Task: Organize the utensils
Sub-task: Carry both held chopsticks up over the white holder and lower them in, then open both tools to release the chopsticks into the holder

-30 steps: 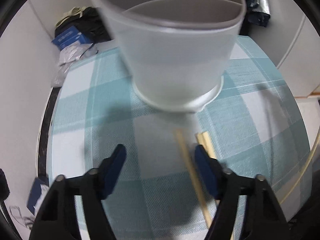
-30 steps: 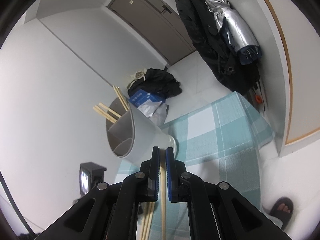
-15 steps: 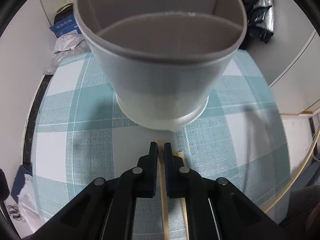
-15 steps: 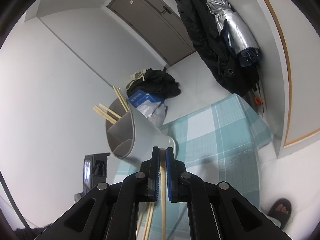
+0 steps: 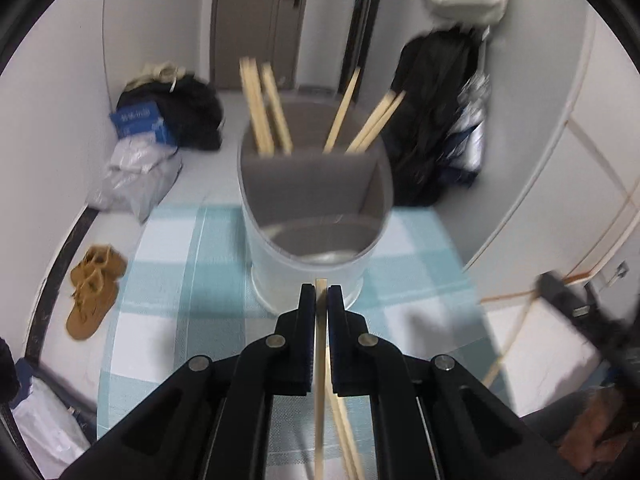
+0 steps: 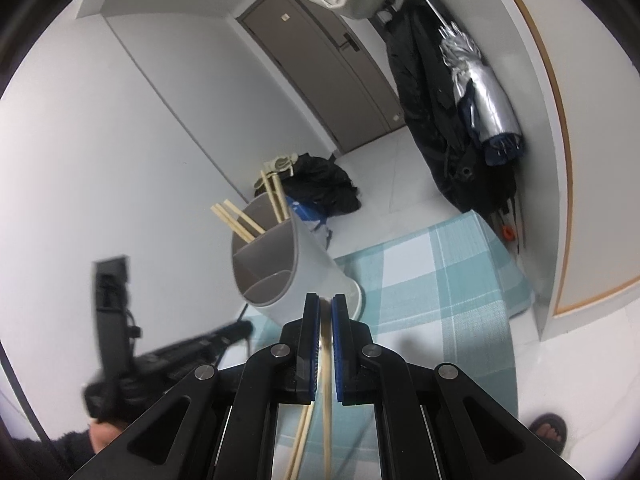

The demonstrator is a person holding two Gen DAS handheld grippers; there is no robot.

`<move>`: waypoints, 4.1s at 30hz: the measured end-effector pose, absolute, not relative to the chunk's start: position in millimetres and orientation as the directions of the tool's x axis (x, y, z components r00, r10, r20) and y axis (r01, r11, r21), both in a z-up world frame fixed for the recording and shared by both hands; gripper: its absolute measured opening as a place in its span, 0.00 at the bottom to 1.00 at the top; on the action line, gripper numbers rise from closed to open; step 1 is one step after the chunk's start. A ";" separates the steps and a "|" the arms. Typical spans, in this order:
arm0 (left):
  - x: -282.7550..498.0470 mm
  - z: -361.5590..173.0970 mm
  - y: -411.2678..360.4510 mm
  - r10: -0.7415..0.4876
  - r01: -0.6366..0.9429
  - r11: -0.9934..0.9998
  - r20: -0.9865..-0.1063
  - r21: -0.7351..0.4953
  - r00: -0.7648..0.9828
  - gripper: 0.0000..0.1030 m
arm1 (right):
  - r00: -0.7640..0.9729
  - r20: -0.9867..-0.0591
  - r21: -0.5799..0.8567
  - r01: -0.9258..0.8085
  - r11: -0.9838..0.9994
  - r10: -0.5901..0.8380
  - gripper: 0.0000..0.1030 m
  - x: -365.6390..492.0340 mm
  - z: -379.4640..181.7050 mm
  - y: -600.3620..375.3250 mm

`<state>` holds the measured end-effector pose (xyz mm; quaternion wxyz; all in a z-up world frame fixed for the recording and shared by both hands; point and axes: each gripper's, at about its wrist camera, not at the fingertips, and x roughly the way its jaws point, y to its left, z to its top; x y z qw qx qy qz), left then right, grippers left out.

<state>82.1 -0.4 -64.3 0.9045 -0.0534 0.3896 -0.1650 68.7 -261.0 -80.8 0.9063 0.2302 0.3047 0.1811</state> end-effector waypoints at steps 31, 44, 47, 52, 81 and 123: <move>59.2 -14.0 21.2 -0.418 0.321 0.908 -0.645 -0.270 0.639 0.01 | 0.824 -0.407 0.363 -0.250 0.898 0.394 0.05 23.9 -21.4 -192.4; 74.2 6.5 23.5 -0.445 0.325 0.896 -0.631 -0.304 0.636 0.01 | 0.831 -0.389 0.354 -0.263 0.897 0.397 0.05 46.8 -4.0 -193.0; 80.7 7.8 23.3 -0.438 0.314 0.899 -0.631 -0.305 0.641 0.01 | 0.830 -0.388 0.357 -0.266 0.896 0.401 0.05 55.1 -0.1 -193.5; 94.8 12.6 22.9 -0.446 0.309 0.895 -0.625 -0.322 0.640 0.01 | 0.830 -0.376 0.348 -0.285 0.893 0.412 0.05 67.9 8.0 -191.5; 208.1 60.9 34.2 -0.389 0.244 0.912 -0.509 -0.330 0.768 0.01 | 0.879 -0.215 0.302 -0.354 0.885 0.425 0.05 203.2 89.0 -175.1; 201.1 26.2 26.1 -0.452 0.316 0.888 -0.511 -0.333 0.731 0.01 | 0.825 -0.335 0.229 -0.397 0.889 0.455 0.05 234.1 25.3 -154.5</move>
